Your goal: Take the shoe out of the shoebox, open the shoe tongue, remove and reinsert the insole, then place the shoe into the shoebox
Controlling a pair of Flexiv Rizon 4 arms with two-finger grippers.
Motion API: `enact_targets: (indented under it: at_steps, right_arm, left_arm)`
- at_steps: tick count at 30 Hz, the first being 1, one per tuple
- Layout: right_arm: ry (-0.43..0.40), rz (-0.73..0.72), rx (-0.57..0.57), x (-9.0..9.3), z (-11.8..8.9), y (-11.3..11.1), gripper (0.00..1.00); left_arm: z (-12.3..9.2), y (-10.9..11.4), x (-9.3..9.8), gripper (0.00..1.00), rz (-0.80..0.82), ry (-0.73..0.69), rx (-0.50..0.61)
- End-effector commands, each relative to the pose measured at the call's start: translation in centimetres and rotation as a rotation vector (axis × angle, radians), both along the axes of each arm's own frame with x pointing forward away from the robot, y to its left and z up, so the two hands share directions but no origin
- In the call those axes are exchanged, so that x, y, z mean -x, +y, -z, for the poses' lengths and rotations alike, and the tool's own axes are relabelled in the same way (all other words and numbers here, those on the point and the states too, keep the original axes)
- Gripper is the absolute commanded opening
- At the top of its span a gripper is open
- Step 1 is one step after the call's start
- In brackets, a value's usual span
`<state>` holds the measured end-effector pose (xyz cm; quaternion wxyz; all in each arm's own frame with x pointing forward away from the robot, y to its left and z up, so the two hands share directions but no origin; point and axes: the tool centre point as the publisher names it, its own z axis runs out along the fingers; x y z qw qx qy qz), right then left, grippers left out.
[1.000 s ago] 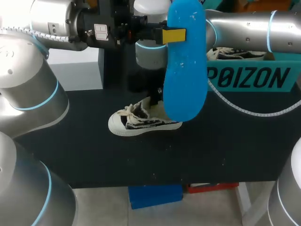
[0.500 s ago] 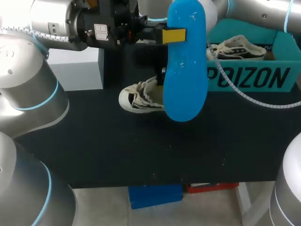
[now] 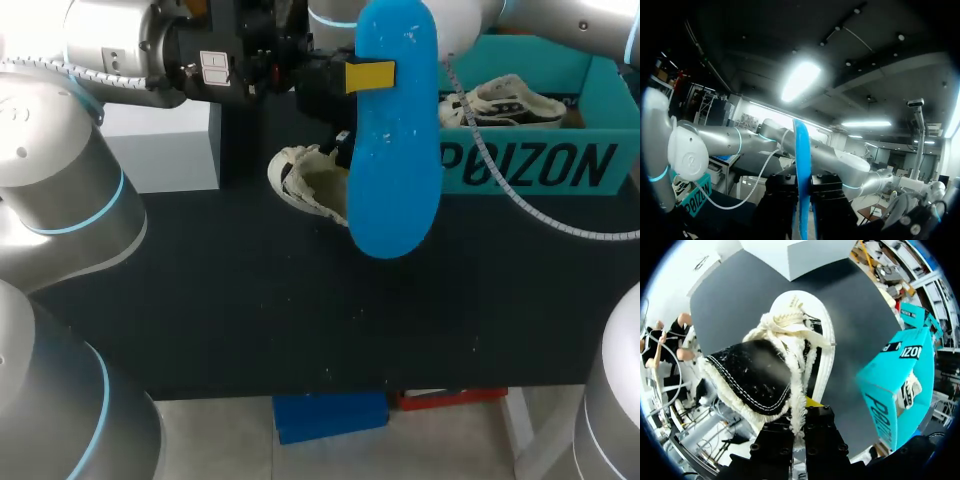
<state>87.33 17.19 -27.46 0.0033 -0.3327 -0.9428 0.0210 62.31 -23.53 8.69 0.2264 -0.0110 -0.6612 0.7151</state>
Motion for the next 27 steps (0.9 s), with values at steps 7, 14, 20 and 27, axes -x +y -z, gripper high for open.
enact_targets:
  at_steps: [7,14,20,27]
  right_arm:
    - [-0.154,0.830,-0.035,1.4,1.9,0.6,0.00]
    - [-0.167,0.894,-0.044,1.5,3.3,1.0,0.00]
    - [-0.168,0.915,-0.067,1.2,4.5,1.5,0.00]
    - [-0.167,0.928,-0.072,0.9,6.6,1.7,0.00]
  left_arm:
    - [0.1,-0.2,0.0,0.00,-0.003,0.000,0.001]
    - [0.1,-0.2,0.0,0.00,-0.003,0.000,0.001]
    - [0.1,-0.2,0.0,0.00,-0.003,0.000,0.001]
    - [0.1,-0.2,0.0,0.00,-0.003,0.000,0.001]
